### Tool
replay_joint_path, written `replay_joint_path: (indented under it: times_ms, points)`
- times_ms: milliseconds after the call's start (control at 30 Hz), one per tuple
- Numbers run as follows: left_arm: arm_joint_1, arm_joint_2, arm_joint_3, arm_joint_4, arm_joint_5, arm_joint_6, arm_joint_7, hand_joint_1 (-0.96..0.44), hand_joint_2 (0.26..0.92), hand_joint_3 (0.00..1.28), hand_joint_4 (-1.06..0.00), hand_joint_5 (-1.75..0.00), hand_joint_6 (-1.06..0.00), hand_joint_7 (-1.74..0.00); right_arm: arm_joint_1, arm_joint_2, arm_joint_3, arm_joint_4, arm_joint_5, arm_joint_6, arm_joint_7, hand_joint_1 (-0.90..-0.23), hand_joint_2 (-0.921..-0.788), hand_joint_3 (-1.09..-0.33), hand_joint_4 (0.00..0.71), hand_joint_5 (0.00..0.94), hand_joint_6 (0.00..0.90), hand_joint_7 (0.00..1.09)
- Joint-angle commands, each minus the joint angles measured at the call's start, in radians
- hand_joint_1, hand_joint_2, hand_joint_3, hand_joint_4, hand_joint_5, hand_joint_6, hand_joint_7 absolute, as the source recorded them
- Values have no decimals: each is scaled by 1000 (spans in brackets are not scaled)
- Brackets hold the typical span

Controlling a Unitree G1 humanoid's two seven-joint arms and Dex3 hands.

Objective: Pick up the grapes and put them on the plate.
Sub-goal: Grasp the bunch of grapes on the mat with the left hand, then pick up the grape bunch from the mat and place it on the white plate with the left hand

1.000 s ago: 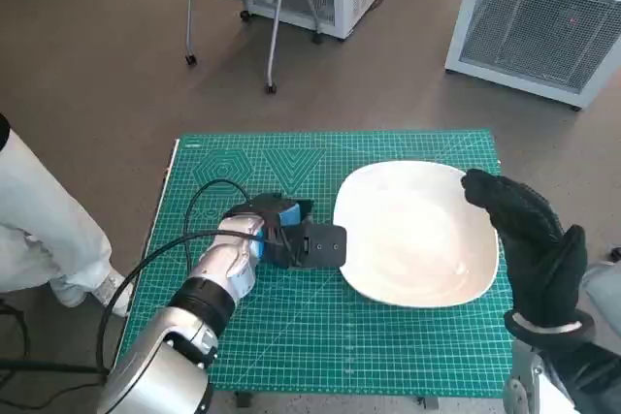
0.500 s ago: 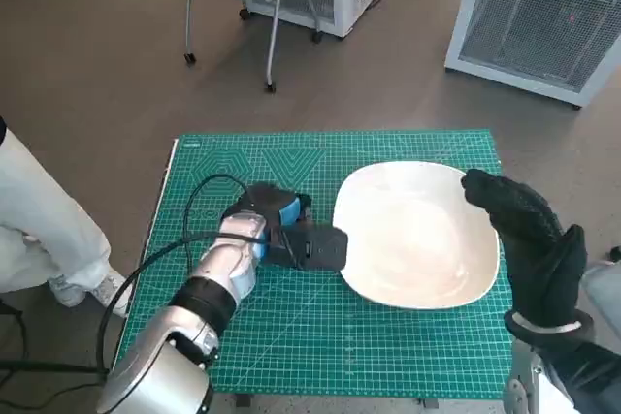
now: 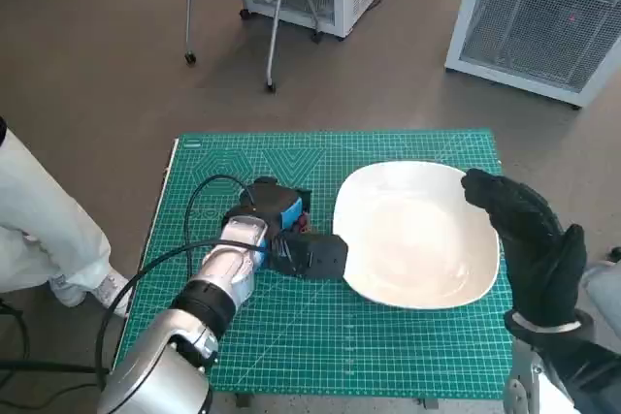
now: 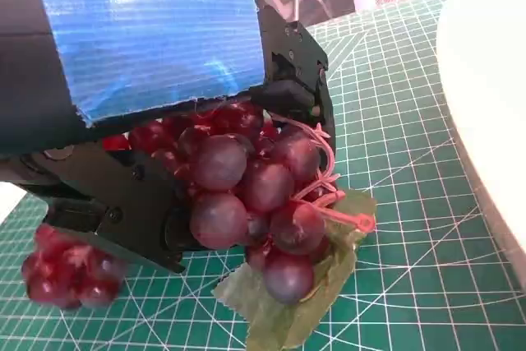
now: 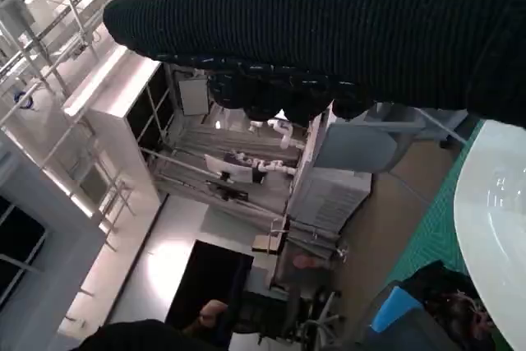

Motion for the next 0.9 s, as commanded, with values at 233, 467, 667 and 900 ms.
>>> replay_joint_path:
  times_ms: [233,467,667,900]
  points:
    - [-8,11,20,3,-21,-3,-56,2,589,961,-294,-1746,-385,-1660,17,-4,-5,-1,6,25,3,-475,-921,-562,506,7,126,680]
    - [-15,16,28,-7,-32,6,-69,2,597,898,-305,-1746,-476,-1506,14,-4,-5,3,6,25,5,-475,-921,-562,514,11,129,679]
    - [-19,26,33,-24,-36,12,-76,3,641,769,-321,-1746,-570,-1295,11,-5,-5,8,8,23,8,-475,-921,-561,515,11,129,678]
    - [-18,50,47,-84,-42,18,-89,3,612,848,-312,-1746,-515,-1420,10,-5,-5,9,9,21,10,-476,-921,-561,516,11,130,676]
